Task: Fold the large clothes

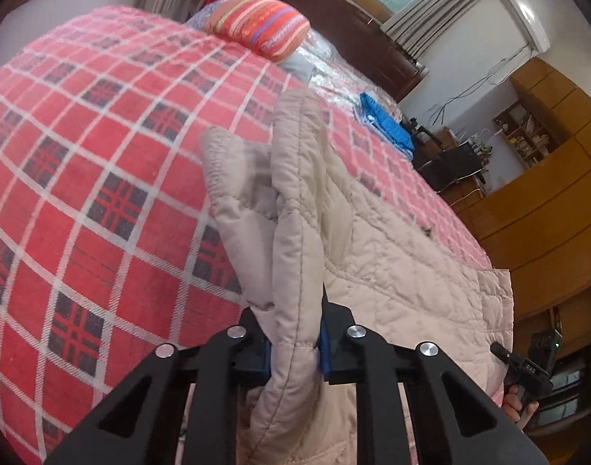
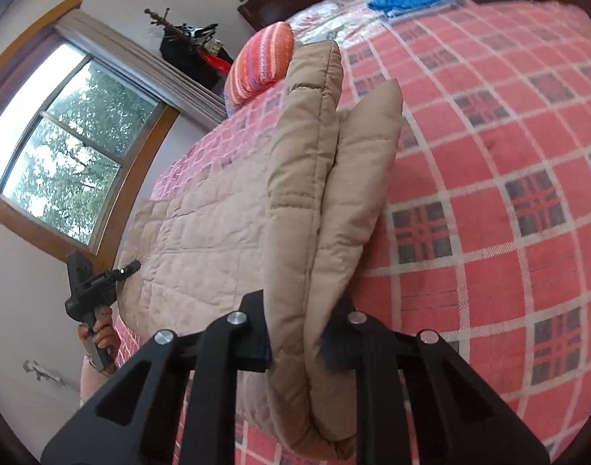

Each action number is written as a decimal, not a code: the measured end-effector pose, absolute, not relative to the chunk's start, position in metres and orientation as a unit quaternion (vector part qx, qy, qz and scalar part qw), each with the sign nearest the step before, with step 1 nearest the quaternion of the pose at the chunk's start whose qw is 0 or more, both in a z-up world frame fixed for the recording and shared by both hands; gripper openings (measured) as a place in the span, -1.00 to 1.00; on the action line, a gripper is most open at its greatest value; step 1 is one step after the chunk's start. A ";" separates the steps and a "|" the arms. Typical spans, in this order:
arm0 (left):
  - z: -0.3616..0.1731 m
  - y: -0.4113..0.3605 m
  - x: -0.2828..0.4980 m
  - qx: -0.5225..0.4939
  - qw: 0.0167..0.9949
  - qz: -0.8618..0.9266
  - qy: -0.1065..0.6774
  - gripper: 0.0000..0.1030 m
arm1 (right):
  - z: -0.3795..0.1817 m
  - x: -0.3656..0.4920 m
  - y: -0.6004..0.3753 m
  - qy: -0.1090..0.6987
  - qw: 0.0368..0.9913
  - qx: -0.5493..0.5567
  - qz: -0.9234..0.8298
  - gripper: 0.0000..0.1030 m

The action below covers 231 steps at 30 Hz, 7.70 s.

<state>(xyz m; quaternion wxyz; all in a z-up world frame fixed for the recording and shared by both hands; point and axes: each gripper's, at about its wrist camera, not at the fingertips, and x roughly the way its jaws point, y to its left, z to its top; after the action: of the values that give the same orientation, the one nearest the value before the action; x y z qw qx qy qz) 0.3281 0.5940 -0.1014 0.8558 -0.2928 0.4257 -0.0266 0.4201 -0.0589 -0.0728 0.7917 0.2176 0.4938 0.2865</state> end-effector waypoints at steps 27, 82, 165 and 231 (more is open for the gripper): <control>0.000 0.517 0.119 -0.198 0.904 -0.086 0.371 -0.67 | 0.058 0.218 -0.103 0.410 0.852 0.108 0.307 -0.72; -0.079 0.519 0.027 -0.132 0.892 -0.001 0.433 0.28 | -0.092 0.134 -0.165 0.517 0.811 0.179 0.207 0.21; -0.006 0.400 0.196 -0.173 0.781 -0.148 0.582 -0.73 | 0.027 0.059 0.113 0.448 0.768 -0.046 0.455 -0.58; -0.125 0.461 0.121 -0.233 0.787 -0.151 0.551 -0.40 | -0.049 0.071 0.204 0.523 0.699 -0.104 0.477 -0.36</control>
<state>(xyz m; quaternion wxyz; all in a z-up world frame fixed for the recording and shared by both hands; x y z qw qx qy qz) 0.1206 0.4607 -0.1255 0.7872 -0.2335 0.5507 -0.1505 0.0715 0.2037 -0.0491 0.6987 -0.1043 0.5229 0.4770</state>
